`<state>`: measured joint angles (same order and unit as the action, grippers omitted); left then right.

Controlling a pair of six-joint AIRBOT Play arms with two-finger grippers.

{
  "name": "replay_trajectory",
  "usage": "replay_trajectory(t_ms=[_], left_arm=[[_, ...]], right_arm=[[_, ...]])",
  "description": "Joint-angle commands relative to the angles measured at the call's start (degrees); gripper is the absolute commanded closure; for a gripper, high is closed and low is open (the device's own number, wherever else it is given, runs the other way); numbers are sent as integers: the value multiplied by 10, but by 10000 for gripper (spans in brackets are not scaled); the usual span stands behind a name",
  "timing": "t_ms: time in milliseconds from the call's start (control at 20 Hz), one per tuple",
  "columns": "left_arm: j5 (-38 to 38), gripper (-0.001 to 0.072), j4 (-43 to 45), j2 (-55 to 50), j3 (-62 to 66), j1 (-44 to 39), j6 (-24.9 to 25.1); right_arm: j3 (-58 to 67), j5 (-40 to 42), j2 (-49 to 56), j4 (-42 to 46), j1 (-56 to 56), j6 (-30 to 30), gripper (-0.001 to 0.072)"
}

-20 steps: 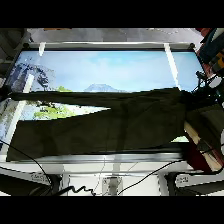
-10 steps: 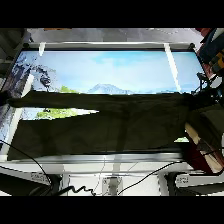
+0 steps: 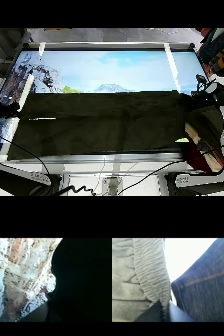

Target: Fold the clothes and pants, and hang the long-sleeved shirts on hangers.

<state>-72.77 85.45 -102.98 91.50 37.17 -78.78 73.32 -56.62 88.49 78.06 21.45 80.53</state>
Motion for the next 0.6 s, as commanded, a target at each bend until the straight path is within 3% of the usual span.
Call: replay_trajectory(t_ms=[0, 50, 200, 300, 400, 450, 550], left_arm=[[-8, 187, -15, 0, -2, -2, -3], [-16, 101, -15, 2, -2, -2, -3], [-33, 124, -15, 17, -2, -2, -6], [-30, 339, -15, 41, -2, -2, -10], [-32, 622, -15, 72, -2, -1, -19], [-38, 682, -15, 87, -2, -1, -19], [-54, 683, -15, 118, -2, -2, -19]], right_arm=[[1, 33, -2, -28, 0, 0, 184], [6, 20, -2, -26, 0, 0, 181], [31, -44, -6, -12, 0, 0, 206], [42, -100, -20, 11, 0, 0, 341], [43, -148, -42, 24, 0, -10, 559], [43, -174, -52, 24, 0, -16, 583], [41, -223, -72, 28, 0, -20, 670]])
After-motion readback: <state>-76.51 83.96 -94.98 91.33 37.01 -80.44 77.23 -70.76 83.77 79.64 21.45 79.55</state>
